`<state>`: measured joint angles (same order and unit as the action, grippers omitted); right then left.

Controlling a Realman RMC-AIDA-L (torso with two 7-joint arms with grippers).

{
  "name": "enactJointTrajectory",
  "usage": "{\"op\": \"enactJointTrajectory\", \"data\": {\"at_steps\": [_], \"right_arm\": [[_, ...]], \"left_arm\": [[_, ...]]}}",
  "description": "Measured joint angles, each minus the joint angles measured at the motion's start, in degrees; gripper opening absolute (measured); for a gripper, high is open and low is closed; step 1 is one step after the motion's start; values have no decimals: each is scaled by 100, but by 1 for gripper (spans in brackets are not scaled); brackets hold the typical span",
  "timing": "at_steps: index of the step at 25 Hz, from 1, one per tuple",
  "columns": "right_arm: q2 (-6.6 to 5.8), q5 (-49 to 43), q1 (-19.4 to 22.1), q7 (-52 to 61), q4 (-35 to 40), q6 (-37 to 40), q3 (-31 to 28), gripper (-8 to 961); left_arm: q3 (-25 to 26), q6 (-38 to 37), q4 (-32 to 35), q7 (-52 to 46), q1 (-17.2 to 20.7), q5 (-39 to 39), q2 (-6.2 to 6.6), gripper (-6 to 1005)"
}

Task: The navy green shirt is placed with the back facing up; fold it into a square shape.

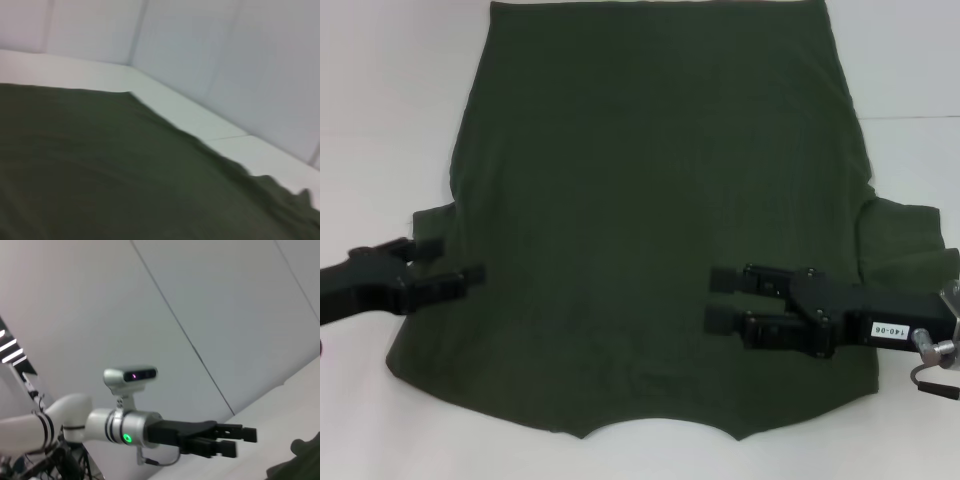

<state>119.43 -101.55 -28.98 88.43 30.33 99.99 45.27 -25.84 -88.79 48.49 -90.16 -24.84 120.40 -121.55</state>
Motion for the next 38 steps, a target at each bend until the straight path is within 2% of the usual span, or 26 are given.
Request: {"op": "enactJointTrajectory", "data": {"at_steps": [2, 5, 7, 13, 20, 26, 38], "right_arm": [[9, 52, -11, 83, -4, 2, -1, 851], [18, 161, -21, 136, -62, 3, -1, 851], [19, 234, -24, 139, -109, 3, -2, 851], [18, 320, -10, 125, -202, 3, 0, 851], [18, 326, -35, 109, -219, -38, -2, 851], [18, 337, -56, 125, -219, -46, -1, 850], [18, 339, -55, 101, -220, -59, 0, 850]], "left_arm": [[0, 302, -92, -45, -35, 12, 54, 872], [-1, 624, -135, -101, -64, 42, 66, 872], [-35, 1213, -233, -201, -127, 67, 71, 872], [-45, 2229, -530, -249, -285, 109, 127, 873], [-97, 2923, -879, -491, -456, 143, 131, 872], [-124, 3078, -1023, -903, -511, 149, 114, 872], [-207, 3394, -1295, -939, -588, 141, 52, 873]]}}
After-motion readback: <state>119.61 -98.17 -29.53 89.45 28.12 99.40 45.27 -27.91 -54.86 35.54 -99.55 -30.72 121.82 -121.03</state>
